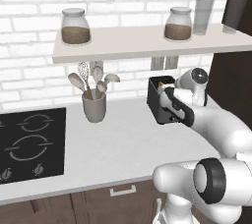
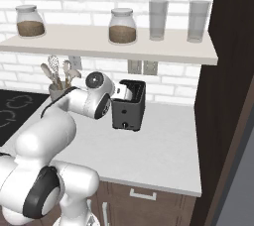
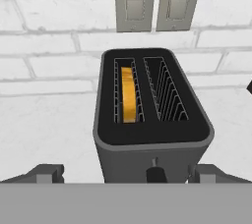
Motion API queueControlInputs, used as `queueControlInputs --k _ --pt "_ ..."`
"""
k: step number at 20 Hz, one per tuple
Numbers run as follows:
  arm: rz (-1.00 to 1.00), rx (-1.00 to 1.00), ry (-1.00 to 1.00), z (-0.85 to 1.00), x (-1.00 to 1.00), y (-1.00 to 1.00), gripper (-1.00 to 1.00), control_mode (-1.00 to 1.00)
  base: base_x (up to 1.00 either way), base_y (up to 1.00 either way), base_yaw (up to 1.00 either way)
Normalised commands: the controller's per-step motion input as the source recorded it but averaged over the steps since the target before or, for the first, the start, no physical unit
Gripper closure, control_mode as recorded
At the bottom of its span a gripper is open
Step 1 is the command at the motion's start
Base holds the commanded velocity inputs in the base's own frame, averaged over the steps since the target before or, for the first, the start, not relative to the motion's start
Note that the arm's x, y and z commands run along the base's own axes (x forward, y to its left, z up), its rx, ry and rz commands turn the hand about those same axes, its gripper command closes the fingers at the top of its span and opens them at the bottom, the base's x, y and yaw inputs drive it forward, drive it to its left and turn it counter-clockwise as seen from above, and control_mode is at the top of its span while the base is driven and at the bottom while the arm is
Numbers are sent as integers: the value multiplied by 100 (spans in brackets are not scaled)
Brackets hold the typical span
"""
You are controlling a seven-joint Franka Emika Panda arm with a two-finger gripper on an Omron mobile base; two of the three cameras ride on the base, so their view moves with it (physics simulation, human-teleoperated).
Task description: Start the toaster. Once the lever pops up, take the bread to the plate on the dining counter.
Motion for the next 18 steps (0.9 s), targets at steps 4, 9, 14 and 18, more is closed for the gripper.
queueControlInputs --k 4,9,14,18 --pt "0 0 0 -15 30 0 -100 -100 0 0 0" --pt "0 0 0 -5 27 0 -100 -100 0 0 0" --pt "0 0 0 -4 49 -1 -100 -100 0 0 0" --pt "0 0 0 -11 31 0 -100 -100 0 0 0"
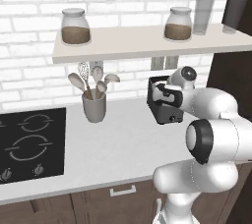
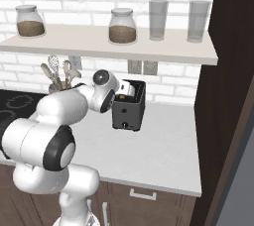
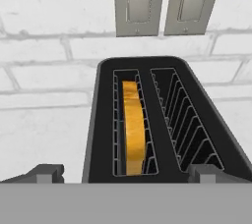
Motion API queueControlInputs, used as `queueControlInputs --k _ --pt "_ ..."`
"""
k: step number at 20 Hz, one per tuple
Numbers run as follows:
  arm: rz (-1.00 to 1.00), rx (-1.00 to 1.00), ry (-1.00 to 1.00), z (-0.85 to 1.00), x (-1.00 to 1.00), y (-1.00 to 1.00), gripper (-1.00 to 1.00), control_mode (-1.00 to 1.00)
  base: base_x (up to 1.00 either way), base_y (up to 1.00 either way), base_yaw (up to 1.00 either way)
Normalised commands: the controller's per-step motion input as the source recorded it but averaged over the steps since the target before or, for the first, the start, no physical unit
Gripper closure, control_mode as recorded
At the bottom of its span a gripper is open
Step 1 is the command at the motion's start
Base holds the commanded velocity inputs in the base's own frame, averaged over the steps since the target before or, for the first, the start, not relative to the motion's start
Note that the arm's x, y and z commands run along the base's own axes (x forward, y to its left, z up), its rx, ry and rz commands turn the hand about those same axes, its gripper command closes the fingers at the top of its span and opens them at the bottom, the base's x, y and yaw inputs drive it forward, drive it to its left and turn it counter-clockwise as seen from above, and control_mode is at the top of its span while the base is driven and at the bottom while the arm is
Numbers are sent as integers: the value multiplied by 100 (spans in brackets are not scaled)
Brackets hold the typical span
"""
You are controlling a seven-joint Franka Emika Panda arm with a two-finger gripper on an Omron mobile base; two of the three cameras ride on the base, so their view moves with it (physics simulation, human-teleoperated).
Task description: Start the toaster. Once the lever pops up, take the bread to the plate on the dining counter.
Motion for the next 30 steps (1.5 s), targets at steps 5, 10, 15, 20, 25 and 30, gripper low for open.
queueControlInputs --k 5,10,15,20,25,30 --pt "0 0 1 -17 10 -2 -100 -100 0 0 0" --pt "0 0 1 -13 15 0 -100 -100 0 0 0" --pt "0 0 3 -2 31 0 -100 -100 0 0 0" --pt "0 0 3 -4 22 -8 -100 -100 0 0 0" --pt "0 0 1 -8 4 -21 -100 -100 0 0 0" --pt "0 0 0 -1 1 -16 -100 -100 0 0 0"
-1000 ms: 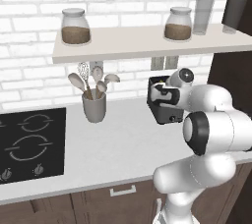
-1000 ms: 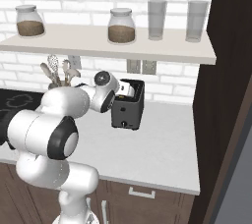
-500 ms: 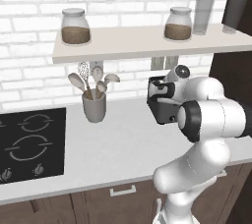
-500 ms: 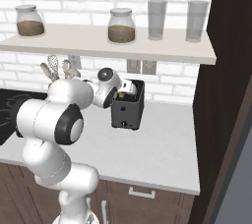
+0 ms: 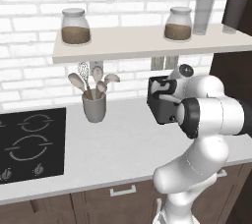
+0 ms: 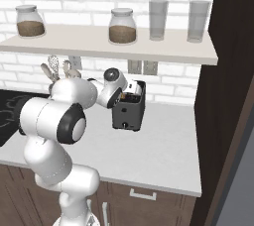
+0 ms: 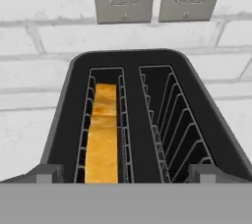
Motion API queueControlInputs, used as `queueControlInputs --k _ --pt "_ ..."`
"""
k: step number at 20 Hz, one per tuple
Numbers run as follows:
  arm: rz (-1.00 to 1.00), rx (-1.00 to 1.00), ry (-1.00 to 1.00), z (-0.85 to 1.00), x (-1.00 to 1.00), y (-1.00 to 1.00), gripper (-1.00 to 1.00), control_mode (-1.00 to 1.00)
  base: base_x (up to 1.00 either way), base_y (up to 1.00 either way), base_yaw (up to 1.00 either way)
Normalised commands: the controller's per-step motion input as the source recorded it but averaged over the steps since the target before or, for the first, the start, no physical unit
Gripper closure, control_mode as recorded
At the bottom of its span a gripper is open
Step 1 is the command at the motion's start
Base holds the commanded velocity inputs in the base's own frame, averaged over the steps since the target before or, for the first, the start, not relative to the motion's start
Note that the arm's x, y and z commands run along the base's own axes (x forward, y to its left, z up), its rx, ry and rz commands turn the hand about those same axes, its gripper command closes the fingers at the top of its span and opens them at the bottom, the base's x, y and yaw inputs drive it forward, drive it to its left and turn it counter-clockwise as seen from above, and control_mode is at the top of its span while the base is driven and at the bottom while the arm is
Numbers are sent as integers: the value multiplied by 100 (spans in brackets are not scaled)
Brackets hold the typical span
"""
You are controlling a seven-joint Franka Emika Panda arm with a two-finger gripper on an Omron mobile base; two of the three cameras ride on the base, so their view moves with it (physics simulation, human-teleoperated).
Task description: Start the toaster. Once the lever pops up, take the bread to the plate on the dining counter.
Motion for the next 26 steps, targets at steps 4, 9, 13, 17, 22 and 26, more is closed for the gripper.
queueControlInputs --k 4,9,13,17,22,26 --pt "0 0 0 -5 0 4 -100 -100 0 0 0" --pt "0 0 0 0 1 19 -100 -100 0 0 0" --pt "0 0 0 -1 7 27 -100 -100 0 0 0" --pt "0 0 0 -2 18 12 -100 -100 0 0 0" --pt "0 0 0 -8 12 -7 -100 -100 0 0 0" --pt "0 0 0 -7 1 -5 -100 -100 0 0 0"
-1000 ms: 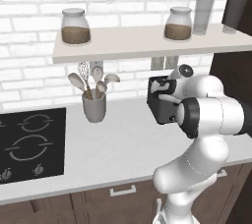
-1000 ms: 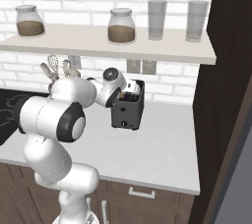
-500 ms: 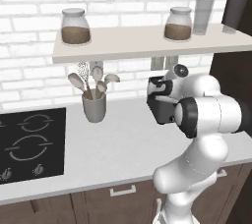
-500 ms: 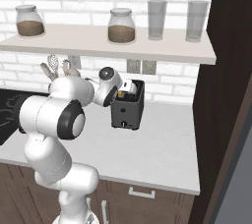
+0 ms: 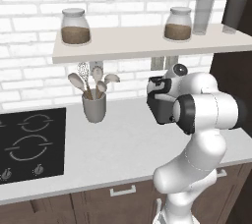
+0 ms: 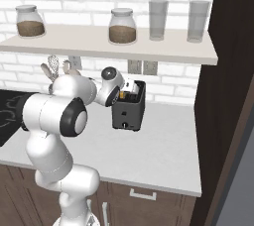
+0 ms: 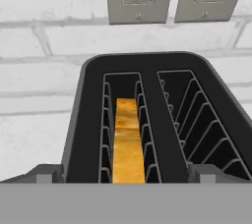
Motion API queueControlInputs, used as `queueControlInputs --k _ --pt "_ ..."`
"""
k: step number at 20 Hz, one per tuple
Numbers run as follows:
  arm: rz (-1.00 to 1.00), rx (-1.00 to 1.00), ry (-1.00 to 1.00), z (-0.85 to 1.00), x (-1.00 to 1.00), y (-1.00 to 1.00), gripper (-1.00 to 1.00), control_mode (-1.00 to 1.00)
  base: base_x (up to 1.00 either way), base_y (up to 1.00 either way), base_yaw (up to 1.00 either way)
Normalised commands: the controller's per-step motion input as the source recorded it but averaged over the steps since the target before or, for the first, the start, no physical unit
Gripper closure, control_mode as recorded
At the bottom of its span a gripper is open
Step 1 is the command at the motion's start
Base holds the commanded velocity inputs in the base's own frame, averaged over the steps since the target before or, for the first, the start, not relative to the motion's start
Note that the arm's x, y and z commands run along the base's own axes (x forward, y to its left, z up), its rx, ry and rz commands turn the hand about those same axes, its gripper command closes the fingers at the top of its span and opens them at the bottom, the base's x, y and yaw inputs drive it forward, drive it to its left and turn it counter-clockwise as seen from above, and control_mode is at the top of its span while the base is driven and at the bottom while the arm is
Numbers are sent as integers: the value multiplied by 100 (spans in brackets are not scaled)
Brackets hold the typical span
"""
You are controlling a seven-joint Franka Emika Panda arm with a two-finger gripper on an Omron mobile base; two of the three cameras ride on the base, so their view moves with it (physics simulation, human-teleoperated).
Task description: Start the toaster. Once the lever pops up, take the bread to the plate on the dining counter.
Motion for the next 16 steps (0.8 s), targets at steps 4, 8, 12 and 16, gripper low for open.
queueControlInputs --k 4,8,12,16 --pt "0 0 0 -8 0 0 100 -100 0 0 0" --pt "0 0 0 -3 -2 -2 100 -100 0 0 0" --pt "0 0 0 0 0 -1 100 -100 0 0 0" --pt "0 0 0 0 0 0 100 -100 0 0 0"
